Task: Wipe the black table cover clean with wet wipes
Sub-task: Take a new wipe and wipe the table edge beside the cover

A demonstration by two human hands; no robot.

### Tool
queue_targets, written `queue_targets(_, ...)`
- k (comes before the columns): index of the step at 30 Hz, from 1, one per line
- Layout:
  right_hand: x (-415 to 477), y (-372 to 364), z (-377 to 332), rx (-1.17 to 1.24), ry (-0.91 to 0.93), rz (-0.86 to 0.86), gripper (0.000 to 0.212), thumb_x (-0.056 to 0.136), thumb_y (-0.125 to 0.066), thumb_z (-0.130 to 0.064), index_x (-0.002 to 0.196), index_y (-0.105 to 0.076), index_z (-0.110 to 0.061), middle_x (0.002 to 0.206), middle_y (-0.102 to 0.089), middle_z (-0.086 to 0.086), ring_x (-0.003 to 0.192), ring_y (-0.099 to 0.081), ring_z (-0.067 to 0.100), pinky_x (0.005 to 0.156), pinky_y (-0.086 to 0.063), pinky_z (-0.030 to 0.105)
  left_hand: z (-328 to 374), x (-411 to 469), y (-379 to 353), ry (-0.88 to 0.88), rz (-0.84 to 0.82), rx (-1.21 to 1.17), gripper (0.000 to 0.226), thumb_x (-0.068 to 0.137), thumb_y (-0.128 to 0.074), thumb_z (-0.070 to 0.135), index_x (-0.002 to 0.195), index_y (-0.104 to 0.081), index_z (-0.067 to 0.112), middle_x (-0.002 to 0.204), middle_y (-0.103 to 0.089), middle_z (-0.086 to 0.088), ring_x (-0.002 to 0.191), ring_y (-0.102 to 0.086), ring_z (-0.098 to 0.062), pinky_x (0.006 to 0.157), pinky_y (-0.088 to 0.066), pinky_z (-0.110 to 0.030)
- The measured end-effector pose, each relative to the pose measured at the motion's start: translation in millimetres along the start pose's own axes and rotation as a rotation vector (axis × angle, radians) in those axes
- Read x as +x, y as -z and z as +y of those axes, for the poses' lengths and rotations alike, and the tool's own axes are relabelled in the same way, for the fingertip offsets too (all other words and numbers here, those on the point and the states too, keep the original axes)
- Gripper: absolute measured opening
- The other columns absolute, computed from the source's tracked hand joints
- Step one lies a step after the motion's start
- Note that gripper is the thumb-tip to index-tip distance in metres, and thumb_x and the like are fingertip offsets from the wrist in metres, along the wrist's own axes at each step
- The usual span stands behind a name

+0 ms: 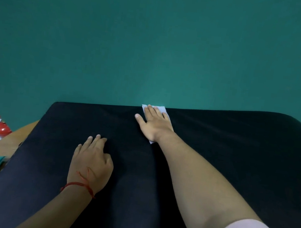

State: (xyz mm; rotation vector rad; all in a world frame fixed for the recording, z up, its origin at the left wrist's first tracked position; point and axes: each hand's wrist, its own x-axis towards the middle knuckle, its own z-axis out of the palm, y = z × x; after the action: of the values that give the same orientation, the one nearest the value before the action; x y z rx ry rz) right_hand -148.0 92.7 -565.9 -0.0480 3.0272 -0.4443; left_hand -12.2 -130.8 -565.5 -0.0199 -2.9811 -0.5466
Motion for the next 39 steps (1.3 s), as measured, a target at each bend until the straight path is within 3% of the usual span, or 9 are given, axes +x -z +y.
queue_targets(20, -123.9, 52.2, 224.3, -0.089, -0.366, 0.104, 0.084, 0.100, -0.006, -0.074, 0.171, -0.005, -0.028, 0.178, 0.005, -0.011, 0.162, 0.010, 0.006, 0.132, 0.000, 0.041, -1.4, 1.1, -2.1, -0.013, -0.004, -0.008, 0.056, 0.098, -0.043, 0.020, 0.153, -0.048, 0.013, 0.165, -0.040, -0.006, 0.157, -0.028, -0.024, 0.129, -0.021, -0.048)
queue_targets(27, -130.7, 39.5, 176.0, -0.126, -0.409, 0.092, 0.101, 0.093, 0.000, -0.084, 0.171, -0.002, -0.019, 0.178, 0.008, -0.002, 0.163, 0.011, 0.014, 0.131, -0.002, 0.046, -6.2, 1.4, 2.0, -0.043, -0.061, -0.011, 0.058, 0.102, -0.039, 0.021, 0.159, -0.041, 0.015, 0.169, -0.031, -0.005, 0.159, -0.021, -0.023, 0.130, -0.016, -0.045)
queue_targets(30, -126.5, 28.8, 129.8, -0.130, -0.331, 0.074, 0.101, 0.094, 0.001, -0.083, 0.170, 0.001, -0.017, 0.178, 0.011, 0.000, 0.163, 0.012, 0.016, 0.132, 0.001, 0.046, -14.9, 4.0, 12.9, -0.068, -0.129, 0.015, 0.056, 0.105, -0.038, 0.028, 0.161, -0.038, 0.022, 0.171, -0.028, 0.000, 0.160, -0.019, -0.020, 0.130, -0.018, -0.046)
queue_targets(34, -119.0, 14.5, 71.0, -0.112, -0.226, 0.045, 0.104, 0.092, 0.003, -0.085, 0.170, 0.002, -0.016, 0.178, 0.011, 0.001, 0.163, 0.014, 0.018, 0.132, 0.002, 0.048, -48.3, -15.3, 22.1, -0.028, -0.064, 0.140, 0.056, 0.106, -0.038, 0.045, 0.159, -0.039, 0.026, 0.170, -0.028, 0.002, 0.159, -0.019, -0.021, 0.127, -0.019, -0.053)
queue_targets(39, -111.6, -4.7, 2.9, -0.097, -0.093, 0.017, 0.106, 0.091, 0.002, -0.086, 0.170, 0.003, -0.015, 0.178, 0.012, 0.002, 0.163, 0.015, 0.019, 0.132, 0.002, 0.049, -76.0, -32.7, 20.9, 0.023, -0.039, 0.102, 0.066, 0.105, -0.029, 0.060, 0.163, -0.031, 0.028, 0.173, -0.022, 0.000, 0.161, -0.012, -0.022, 0.129, -0.013, -0.053)
